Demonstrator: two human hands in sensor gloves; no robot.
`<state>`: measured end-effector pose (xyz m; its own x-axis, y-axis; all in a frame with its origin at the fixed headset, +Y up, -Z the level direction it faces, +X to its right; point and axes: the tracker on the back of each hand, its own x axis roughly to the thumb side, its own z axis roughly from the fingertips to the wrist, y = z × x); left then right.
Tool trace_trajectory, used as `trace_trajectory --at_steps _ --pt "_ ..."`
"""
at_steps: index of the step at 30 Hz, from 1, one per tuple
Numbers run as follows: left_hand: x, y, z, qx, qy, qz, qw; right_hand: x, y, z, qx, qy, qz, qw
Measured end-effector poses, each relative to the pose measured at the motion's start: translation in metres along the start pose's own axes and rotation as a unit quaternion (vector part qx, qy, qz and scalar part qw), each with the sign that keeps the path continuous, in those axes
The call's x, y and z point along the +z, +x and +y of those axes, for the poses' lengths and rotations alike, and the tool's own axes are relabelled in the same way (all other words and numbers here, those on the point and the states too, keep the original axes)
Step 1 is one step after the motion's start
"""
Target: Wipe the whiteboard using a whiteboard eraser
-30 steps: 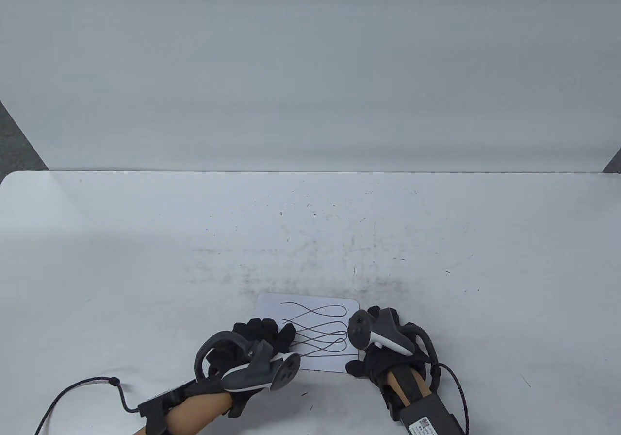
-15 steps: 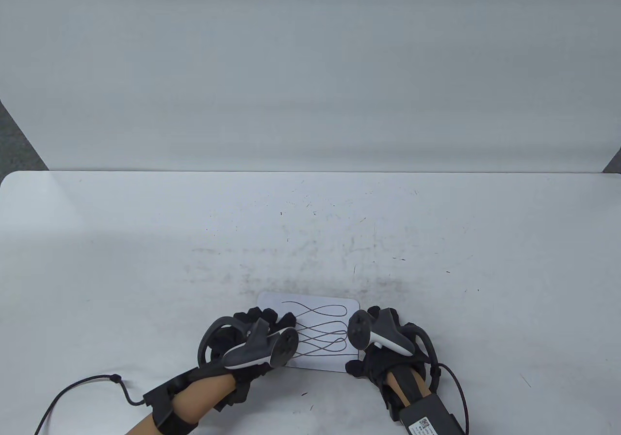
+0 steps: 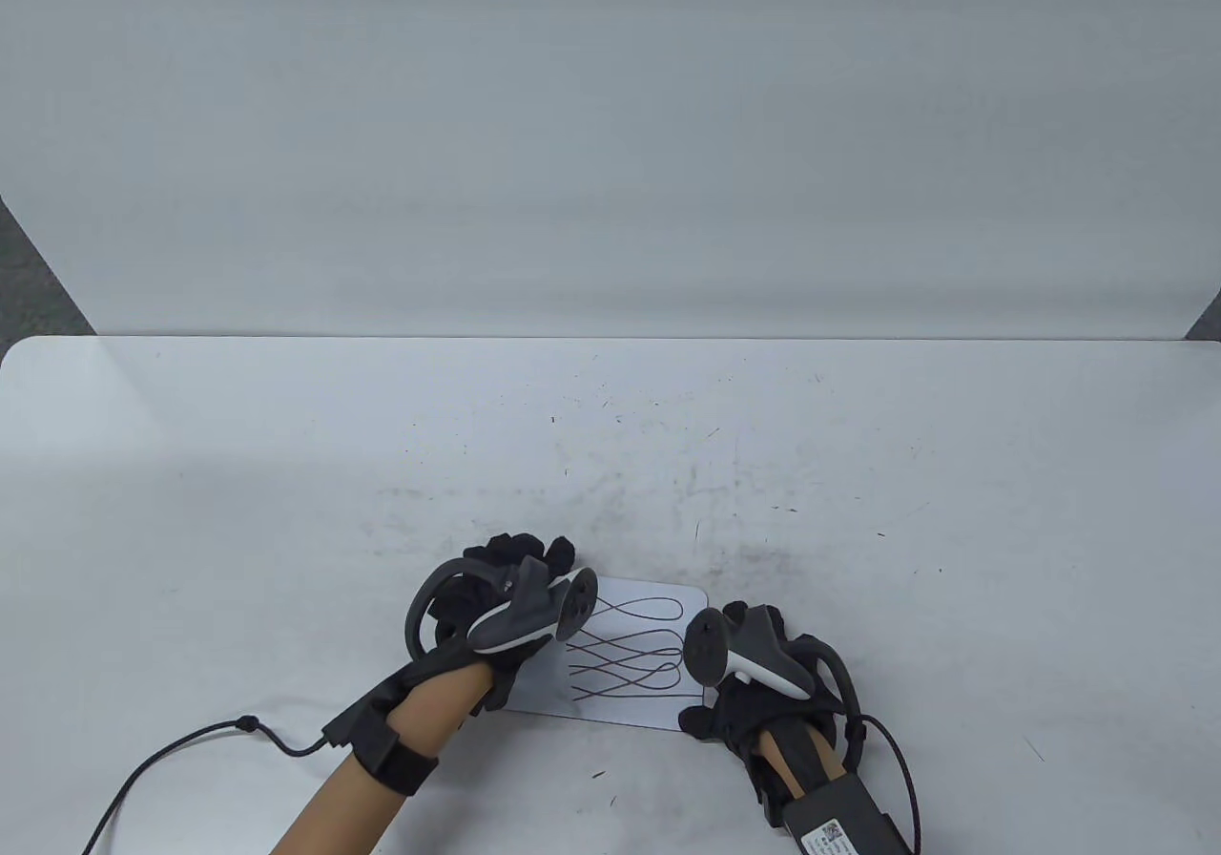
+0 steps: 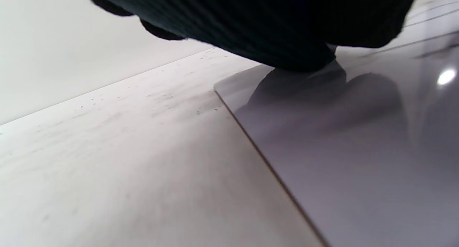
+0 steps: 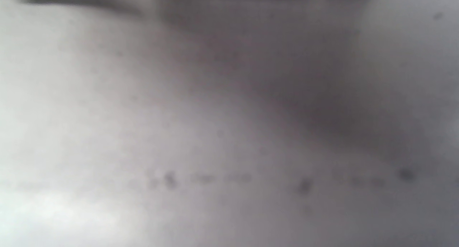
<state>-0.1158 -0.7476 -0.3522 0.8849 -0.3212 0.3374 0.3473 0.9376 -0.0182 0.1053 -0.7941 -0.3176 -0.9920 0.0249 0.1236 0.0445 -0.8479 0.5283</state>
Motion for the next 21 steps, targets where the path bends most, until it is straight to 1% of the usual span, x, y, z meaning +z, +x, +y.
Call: trace_trajectory --at_steps 2,6,9,10,12,14,17,19,21 --pt "0.023 0.009 0.000 -0.008 0.010 -0.028 1.000 0.000 0.000 0.000 0.000 0.000 0.000 1.000" --pt "0.056 0.021 -0.001 -0.001 0.014 -0.066 0.998 0.000 0.000 0.000 0.001 -0.001 -0.001 1.000" --pt "0.070 0.025 -0.002 0.026 0.023 -0.086 0.996 0.000 0.000 0.000 0.001 -0.001 -0.001 1.000" --pt "0.073 0.026 -0.002 0.042 0.018 -0.091 0.995 0.000 0.000 0.000 0.001 -0.001 -0.001 1.000" --pt "0.077 0.028 -0.003 0.058 0.015 -0.087 0.994 0.000 0.000 0.000 0.001 -0.002 -0.002 1.000" --pt "0.075 0.027 -0.002 0.040 0.022 -0.090 0.995 0.000 0.000 0.000 0.000 -0.002 -0.002 1.000" --pt "0.068 0.022 -0.003 0.068 0.002 -0.084 0.994 0.000 0.000 0.000 0.000 -0.003 -0.002 1.000" --pt "0.059 0.018 -0.003 0.068 -0.001 -0.066 0.995 0.000 0.000 0.000 -0.003 -0.006 -0.002 1.000" --pt "0.045 0.014 -0.003 0.063 0.002 -0.045 0.997 0.000 0.001 0.001 -0.003 -0.006 -0.002 1.000"
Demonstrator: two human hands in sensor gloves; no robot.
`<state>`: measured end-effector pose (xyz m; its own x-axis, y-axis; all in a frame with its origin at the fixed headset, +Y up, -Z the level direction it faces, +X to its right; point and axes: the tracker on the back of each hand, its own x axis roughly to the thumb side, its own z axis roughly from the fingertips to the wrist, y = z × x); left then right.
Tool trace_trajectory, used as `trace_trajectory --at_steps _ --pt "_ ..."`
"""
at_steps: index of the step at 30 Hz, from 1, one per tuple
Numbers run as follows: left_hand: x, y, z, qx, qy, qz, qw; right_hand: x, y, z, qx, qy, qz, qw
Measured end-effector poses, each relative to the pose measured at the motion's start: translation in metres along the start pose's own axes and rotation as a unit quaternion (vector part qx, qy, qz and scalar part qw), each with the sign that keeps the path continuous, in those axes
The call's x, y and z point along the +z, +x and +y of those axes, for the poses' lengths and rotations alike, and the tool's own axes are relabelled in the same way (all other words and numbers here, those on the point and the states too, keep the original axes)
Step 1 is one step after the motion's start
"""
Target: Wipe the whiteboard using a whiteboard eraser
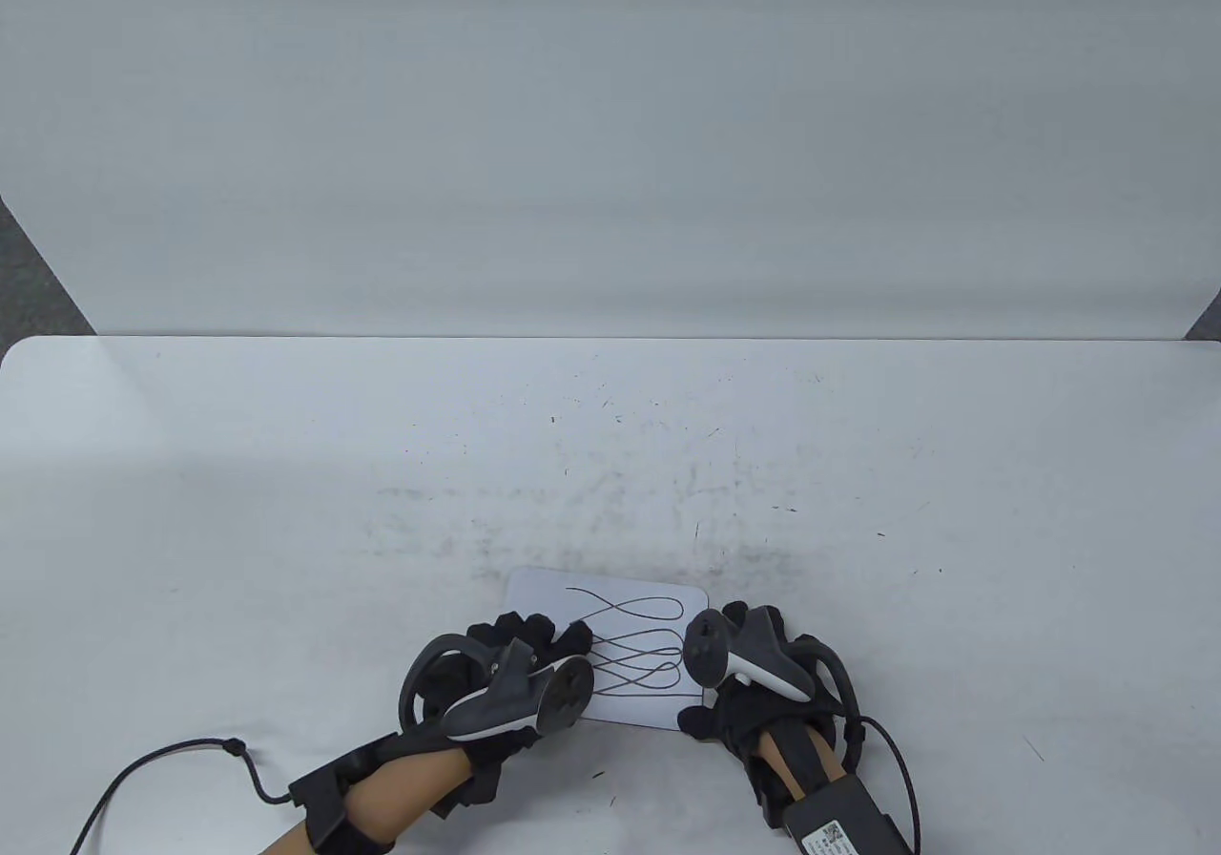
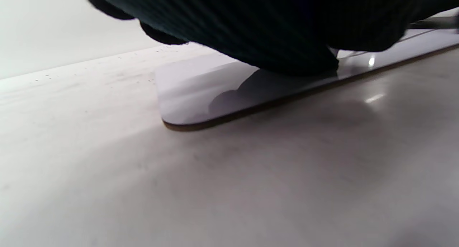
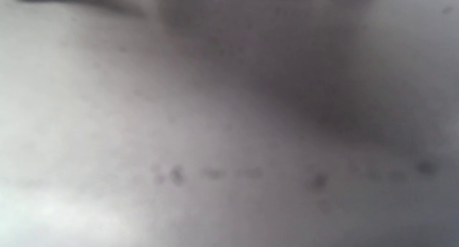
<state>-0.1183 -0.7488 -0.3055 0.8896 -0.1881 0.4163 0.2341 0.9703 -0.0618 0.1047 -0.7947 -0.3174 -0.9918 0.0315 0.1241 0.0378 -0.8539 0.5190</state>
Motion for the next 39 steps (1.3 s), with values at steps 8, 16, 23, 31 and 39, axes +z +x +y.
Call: trace_trajectory --at_steps 8,16,23,31,39 --pt "-0.073 -0.041 0.004 0.027 -0.019 0.118 0.992 0.000 0.000 0.000 -0.002 0.001 0.001 1.000" --pt "-0.065 -0.028 0.006 -0.030 -0.006 0.089 0.996 -0.001 -0.002 0.001 -0.006 0.005 0.002 1.000" --pt "-0.011 -0.005 0.001 -0.031 0.016 0.013 0.999 -0.001 -0.002 0.001 -0.008 0.005 -0.002 1.000" --pt "0.019 0.022 0.001 -0.029 0.027 -0.012 0.999 -0.001 -0.001 0.001 -0.009 0.004 -0.004 1.000" --pt "0.001 0.020 0.002 -0.023 0.019 -0.009 1.000 -0.002 -0.001 0.001 -0.008 0.002 -0.004 1.000"
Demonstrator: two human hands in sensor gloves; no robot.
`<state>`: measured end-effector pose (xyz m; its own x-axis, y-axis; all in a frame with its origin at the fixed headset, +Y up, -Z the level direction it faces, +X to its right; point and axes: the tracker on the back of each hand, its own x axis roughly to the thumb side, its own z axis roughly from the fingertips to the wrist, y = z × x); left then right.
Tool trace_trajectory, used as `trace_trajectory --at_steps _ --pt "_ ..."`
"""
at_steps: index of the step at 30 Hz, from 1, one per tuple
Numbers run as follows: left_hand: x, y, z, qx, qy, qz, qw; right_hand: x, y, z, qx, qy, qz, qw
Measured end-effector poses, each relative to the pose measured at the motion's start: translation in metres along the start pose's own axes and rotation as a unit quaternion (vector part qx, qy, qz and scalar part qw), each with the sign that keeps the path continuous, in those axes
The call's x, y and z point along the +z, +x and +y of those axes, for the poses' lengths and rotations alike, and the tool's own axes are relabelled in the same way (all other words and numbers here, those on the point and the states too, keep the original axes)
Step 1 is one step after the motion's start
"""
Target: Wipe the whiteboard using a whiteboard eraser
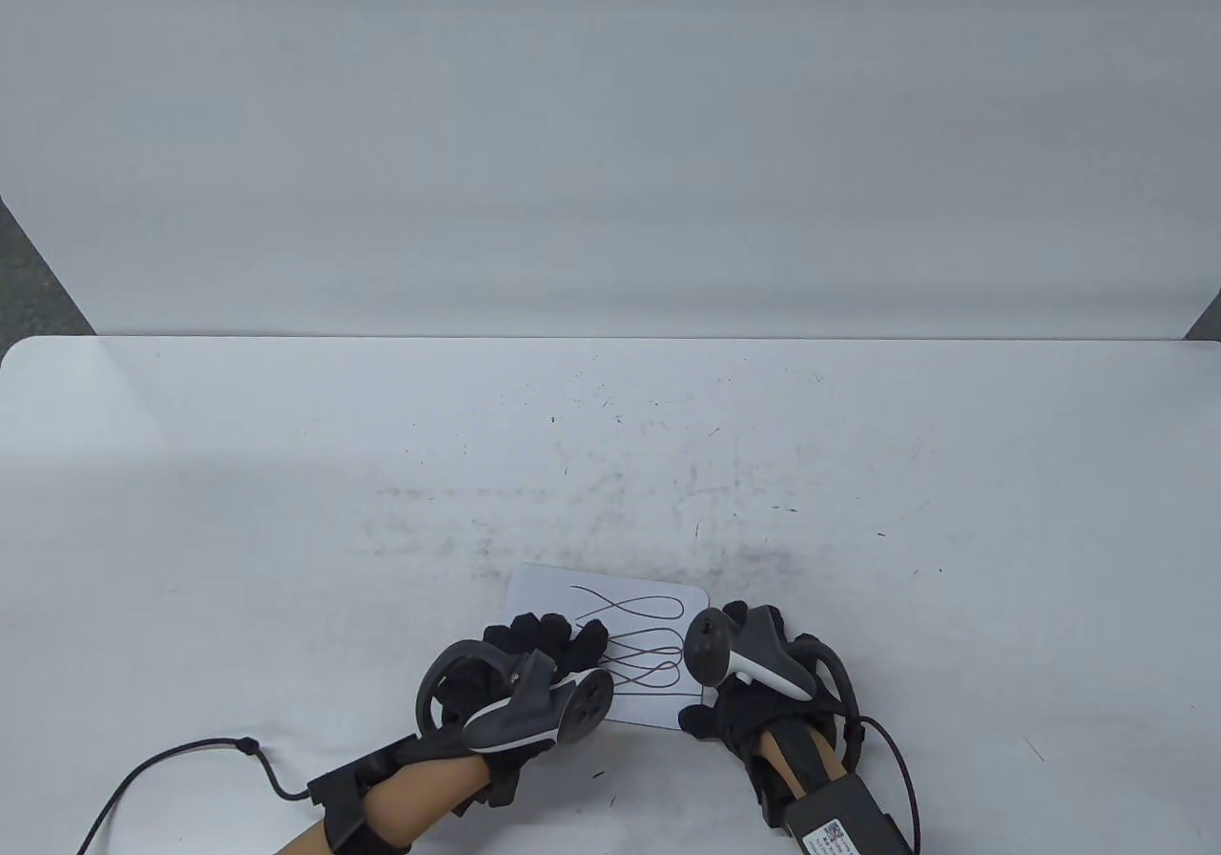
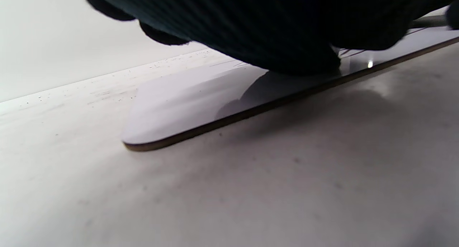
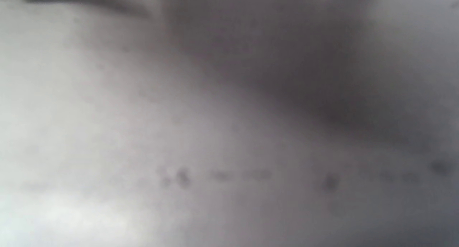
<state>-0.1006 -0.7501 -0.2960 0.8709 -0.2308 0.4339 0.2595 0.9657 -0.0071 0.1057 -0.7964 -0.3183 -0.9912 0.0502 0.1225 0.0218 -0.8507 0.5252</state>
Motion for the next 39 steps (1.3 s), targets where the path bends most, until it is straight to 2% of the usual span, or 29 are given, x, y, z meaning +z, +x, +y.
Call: trace_trajectory --at_steps 7,11,14,20,26,30,34,39 --pt "-0.052 -0.018 0.003 -0.033 -0.003 0.063 0.997 0.000 0.001 0.000 0.002 -0.002 0.001 1.000" --pt "-0.087 -0.034 0.004 -0.018 -0.014 0.086 0.996 0.000 0.001 0.000 0.002 -0.001 0.001 1.000" --pt "-0.094 -0.037 0.004 -0.010 -0.020 0.075 0.997 0.000 0.001 0.000 0.002 -0.001 0.002 1.000" --pt "-0.067 -0.027 0.002 -0.028 0.005 0.029 0.999 0.001 0.001 0.000 0.002 0.000 0.002 1.000" --pt "-0.016 -0.009 0.000 -0.030 0.017 -0.038 0.999 0.000 0.001 0.000 0.003 0.000 0.003 1.000" --pt "0.007 0.005 0.000 -0.030 0.018 -0.057 0.998 0.000 0.001 0.000 0.002 0.003 0.004 1.000" --pt "0.014 0.015 0.002 -0.030 0.018 -0.064 0.997 0.000 0.001 -0.001 0.002 0.004 0.004 1.000" --pt "0.010 0.013 0.003 -0.013 0.009 -0.064 0.998 0.000 0.001 -0.001 0.003 0.004 0.004 1.000"
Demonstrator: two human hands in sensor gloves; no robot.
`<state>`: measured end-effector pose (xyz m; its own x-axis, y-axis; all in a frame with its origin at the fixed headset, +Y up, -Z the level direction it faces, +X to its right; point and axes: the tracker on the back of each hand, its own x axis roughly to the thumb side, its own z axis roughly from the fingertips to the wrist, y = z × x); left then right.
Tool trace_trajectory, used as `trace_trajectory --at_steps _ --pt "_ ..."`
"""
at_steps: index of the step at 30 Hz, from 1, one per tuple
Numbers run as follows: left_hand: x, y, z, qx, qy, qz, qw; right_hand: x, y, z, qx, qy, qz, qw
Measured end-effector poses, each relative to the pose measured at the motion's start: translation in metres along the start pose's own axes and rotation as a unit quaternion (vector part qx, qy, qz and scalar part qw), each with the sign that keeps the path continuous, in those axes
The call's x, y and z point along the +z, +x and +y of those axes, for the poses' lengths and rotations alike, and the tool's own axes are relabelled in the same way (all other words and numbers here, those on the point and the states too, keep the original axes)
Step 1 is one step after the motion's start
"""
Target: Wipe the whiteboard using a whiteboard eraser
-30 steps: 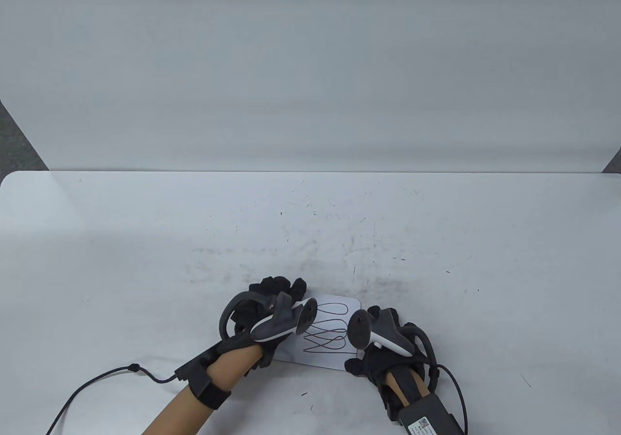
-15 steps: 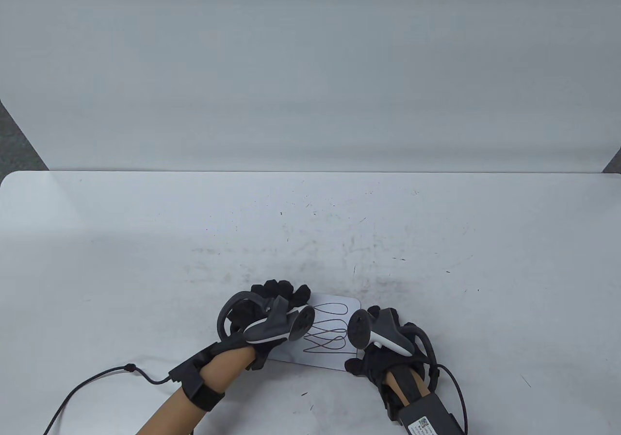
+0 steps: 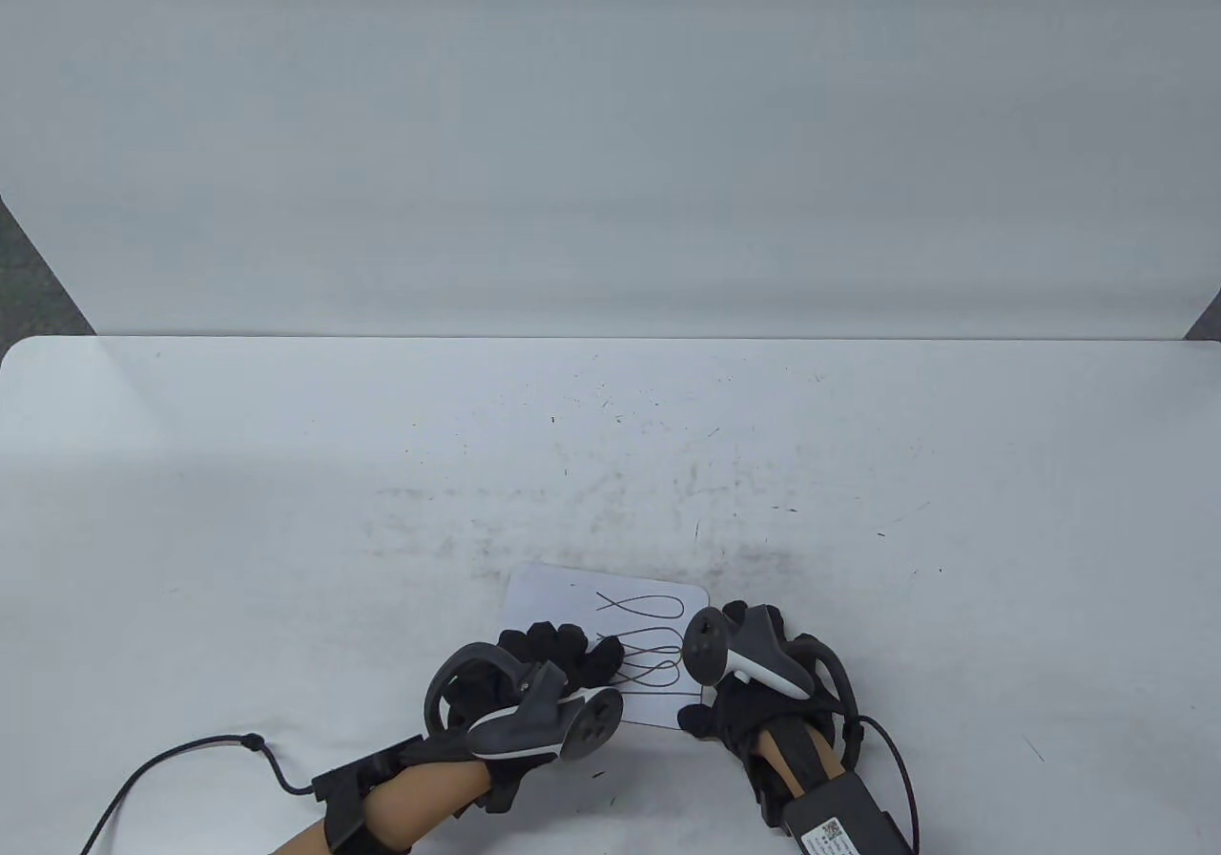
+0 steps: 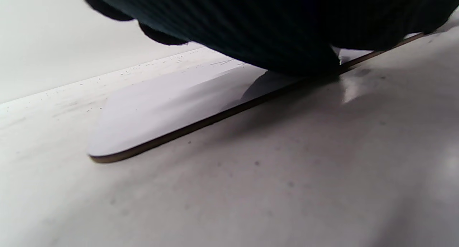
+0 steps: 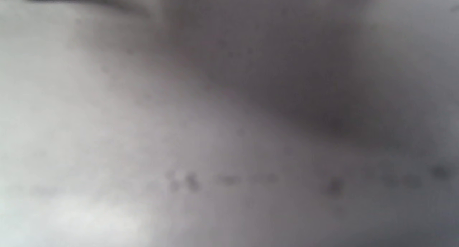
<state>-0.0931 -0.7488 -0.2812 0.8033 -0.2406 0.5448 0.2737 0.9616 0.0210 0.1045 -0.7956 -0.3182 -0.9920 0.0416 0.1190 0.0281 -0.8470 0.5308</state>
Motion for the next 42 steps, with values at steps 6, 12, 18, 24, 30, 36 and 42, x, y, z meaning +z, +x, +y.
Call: trace_trajectory --at_steps 6,12,18,24,30,36,42 --pt "-0.021 -0.007 0.005 -0.024 -0.031 0.027 0.999 0.000 0.000 0.000 0.000 -0.001 -0.001 1.000" --pt "-0.077 -0.036 0.008 -0.045 -0.047 0.097 0.993 0.000 0.000 0.000 0.001 0.000 -0.002 1.000" --pt "-0.108 -0.047 0.008 0.013 -0.057 0.111 0.992 0.000 0.000 0.000 0.000 0.000 -0.002 1.000" --pt "-0.084 -0.038 0.005 -0.011 -0.037 0.082 0.996 0.000 0.000 0.000 0.000 0.000 -0.003 1.000" --pt "-0.038 -0.021 0.003 -0.008 -0.027 0.026 0.999 -0.001 0.000 0.000 0.001 0.001 -0.003 1.000" --pt "-0.007 -0.005 -0.002 0.021 -0.006 -0.006 1.000 -0.001 0.000 0.000 0.001 0.000 -0.003 1.000" --pt "0.000 0.004 -0.002 0.028 0.007 -0.014 0.999 -0.001 -0.001 0.000 0.000 0.000 -0.004 1.000"
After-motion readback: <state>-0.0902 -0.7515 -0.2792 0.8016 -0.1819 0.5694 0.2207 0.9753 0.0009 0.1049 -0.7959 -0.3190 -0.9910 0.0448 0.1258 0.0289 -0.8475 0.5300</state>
